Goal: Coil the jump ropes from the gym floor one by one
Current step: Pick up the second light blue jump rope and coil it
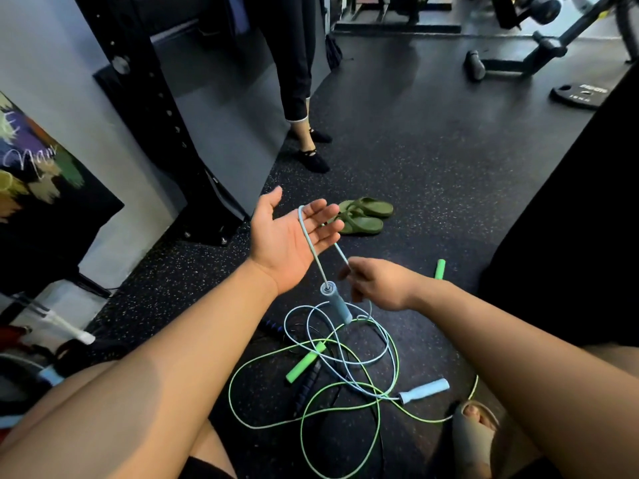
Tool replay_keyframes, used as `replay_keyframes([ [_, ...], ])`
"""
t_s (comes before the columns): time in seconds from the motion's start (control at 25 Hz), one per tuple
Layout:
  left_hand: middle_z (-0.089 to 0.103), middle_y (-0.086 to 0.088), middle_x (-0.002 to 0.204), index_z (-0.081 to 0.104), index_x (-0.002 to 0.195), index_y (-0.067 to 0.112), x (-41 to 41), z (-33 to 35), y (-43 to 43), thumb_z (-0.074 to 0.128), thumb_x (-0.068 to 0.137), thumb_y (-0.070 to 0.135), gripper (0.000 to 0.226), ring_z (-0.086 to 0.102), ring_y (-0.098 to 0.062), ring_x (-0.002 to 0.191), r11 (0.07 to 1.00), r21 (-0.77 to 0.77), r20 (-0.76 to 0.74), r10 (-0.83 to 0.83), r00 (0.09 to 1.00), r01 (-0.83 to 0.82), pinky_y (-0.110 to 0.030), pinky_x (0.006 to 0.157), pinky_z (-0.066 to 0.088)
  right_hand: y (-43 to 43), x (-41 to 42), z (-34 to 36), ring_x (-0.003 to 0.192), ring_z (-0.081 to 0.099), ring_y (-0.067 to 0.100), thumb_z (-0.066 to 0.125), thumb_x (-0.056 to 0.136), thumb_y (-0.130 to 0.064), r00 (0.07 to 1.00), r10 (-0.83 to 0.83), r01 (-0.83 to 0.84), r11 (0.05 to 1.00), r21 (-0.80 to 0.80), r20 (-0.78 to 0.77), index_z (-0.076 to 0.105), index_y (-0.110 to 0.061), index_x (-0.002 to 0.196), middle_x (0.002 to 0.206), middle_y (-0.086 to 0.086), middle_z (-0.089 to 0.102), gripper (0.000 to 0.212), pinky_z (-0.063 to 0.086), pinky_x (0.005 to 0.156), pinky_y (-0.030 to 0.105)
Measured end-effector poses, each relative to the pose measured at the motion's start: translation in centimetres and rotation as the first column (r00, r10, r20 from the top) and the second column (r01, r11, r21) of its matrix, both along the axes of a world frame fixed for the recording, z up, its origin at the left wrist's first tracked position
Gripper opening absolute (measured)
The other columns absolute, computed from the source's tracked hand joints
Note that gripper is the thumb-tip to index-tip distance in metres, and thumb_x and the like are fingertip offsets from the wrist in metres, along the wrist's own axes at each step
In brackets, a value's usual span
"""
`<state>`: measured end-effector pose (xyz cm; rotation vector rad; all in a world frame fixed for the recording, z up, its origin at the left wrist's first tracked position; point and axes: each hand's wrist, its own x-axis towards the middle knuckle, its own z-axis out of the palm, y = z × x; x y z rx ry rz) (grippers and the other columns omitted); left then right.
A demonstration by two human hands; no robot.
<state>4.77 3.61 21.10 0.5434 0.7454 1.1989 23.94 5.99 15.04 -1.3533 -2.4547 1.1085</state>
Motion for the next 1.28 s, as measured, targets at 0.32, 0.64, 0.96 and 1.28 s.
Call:
replay_keyframes([
  [0.32, 0.076, -0.007, 0.098, 0.061, 0.117, 0.007, 0.7, -1.3, 0.6, 0.022, 0.102, 0.063, 0.070, 0.073, -0.025, 0.089, 0.979, -0.102, -0.371, 0.125, 0.920, -0.175, -0.040, 0.094, 0.054, -1.5, -1.3, 0.8, 0.074, 0.057, 0.030, 0.043, 0.101, -0.030, 0.941, 0.209, -0.280, 0.922, 0.268, 0.264, 0.054, -0.015, 0.095, 0.081, 0.006, 0.065, 0.020, 0.045, 0.068, 0.038],
  [0.64, 0.066, -0.016, 0.082, 0.061, 0.104, -0.005, 1.3, -2.9, -0.5, -0.002, 0.078, 0.090, 0.117, 0.060, -0.023, 0.070, 0.938, -0.249, -0.561, -0.343, 0.754, 0.242, -0.032, 0.067, 0.043, -1.4, -1.1, 3.3, 0.074, 0.062, 0.026, 0.052, 0.096, -0.050, 0.955, 0.248, -0.297, 0.825, 0.481, 0.164, 0.064, -0.026, 0.091, 0.084, 0.002, 0.068, 0.027, 0.050, 0.063, 0.036],
  [0.96, 0.063, -0.015, 0.065, 0.065, 0.076, 0.003, 2.4, -2.4, -2.0, -0.003, 0.069, 0.094, 0.113, 0.064, -0.033, 0.066, 0.789, -0.267, -0.440, -0.611, 0.658, 0.554, -0.039, 0.079, 0.056, 1.0, 1.9, 4.7, 0.059, 0.051, 0.010, 0.078, 0.074, -0.055, 0.984, 0.118, -0.046, 0.891, 0.452, -0.133, 0.061, -0.020, 0.080, 0.065, -0.008, 0.056, 0.039, 0.040, 0.056, 0.025],
  [1.28, 0.058, -0.006, 0.067, 0.059, 0.081, 0.007, 1.0, -1.5, -1.3, 0.020, 0.059, 0.103, 0.106, 0.064, -0.030, 0.068, 0.948, -0.023, -0.023, -0.319, 0.948, 0.318, -0.044, 0.101, 0.039, 0.7, 2.1, -1.1, 0.061, 0.047, 0.009, 0.048, 0.103, -0.038, 0.959, -0.140, 0.172, 0.979, 0.112, -0.244, 0.058, -0.007, 0.090, 0.066, 0.000, 0.051, 0.035, 0.048, 0.066, 0.039],
])
